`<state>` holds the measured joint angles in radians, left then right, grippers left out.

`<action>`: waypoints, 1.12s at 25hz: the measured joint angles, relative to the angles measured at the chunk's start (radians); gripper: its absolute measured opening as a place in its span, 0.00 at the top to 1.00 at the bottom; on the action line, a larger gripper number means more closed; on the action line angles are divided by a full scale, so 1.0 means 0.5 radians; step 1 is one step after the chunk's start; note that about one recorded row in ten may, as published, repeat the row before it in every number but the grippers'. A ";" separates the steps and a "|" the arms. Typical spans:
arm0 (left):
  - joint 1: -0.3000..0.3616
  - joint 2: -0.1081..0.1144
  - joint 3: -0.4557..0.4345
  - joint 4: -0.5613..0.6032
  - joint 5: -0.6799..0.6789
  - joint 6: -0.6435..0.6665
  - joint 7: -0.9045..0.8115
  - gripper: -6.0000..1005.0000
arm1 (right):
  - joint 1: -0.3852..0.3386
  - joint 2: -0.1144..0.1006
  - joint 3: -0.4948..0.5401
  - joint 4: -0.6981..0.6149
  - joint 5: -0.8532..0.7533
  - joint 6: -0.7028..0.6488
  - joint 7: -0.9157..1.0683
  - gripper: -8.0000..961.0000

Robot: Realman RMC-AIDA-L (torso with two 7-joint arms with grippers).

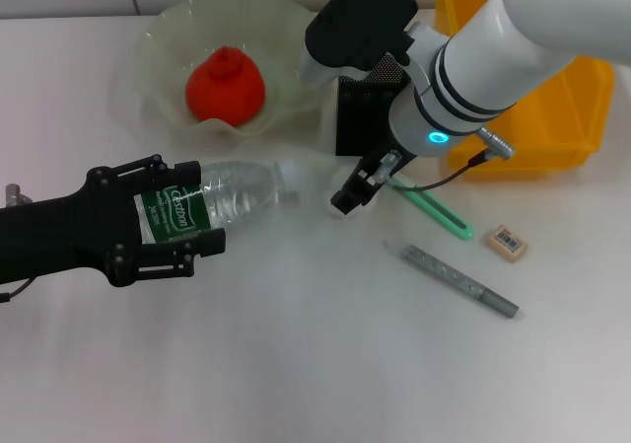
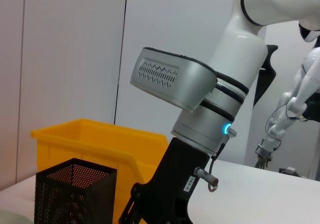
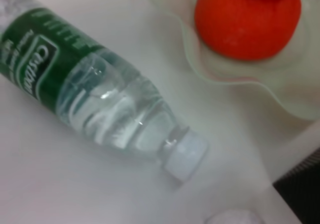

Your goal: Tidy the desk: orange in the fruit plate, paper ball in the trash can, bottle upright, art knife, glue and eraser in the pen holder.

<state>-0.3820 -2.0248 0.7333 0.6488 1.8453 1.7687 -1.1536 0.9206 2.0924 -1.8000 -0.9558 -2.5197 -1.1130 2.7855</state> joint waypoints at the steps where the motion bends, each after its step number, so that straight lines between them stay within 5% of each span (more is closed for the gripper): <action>1: 0.000 0.000 0.000 0.000 0.000 0.000 0.000 0.17 | 0.000 0.000 0.000 0.000 0.000 0.000 0.000 0.26; 5: 0.006 0.000 0.000 0.000 0.000 0.000 0.003 0.18 | -0.014 -0.004 0.011 -0.052 0.013 -0.050 -0.005 0.26; 9: 0.018 0.000 -0.002 0.000 0.000 0.000 0.004 0.18 | -0.039 -0.012 0.041 -0.167 0.007 -0.187 0.000 0.44; 15: 0.034 0.005 -0.009 0.000 0.000 0.011 0.012 0.18 | -0.236 -0.019 0.495 -0.938 -0.082 -1.070 0.069 0.50; 20: 0.038 0.007 -0.005 0.000 0.000 0.012 0.020 0.18 | -0.345 -0.018 0.712 -1.443 -0.336 -1.553 0.169 0.50; 24: 0.031 0.012 -0.002 0.000 0.000 0.012 0.014 0.18 | -0.406 -0.016 0.760 -1.622 -0.596 -1.666 0.189 0.50; 28: 0.017 0.016 -0.001 0.000 0.000 0.008 0.005 0.18 | -0.531 -0.013 0.773 -1.701 -0.785 -1.495 0.190 0.50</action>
<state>-0.3733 -2.0171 0.7329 0.6489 1.8454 1.7728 -1.1510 0.6552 2.0859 -1.4136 -1.8064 -2.9122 -1.8607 2.8806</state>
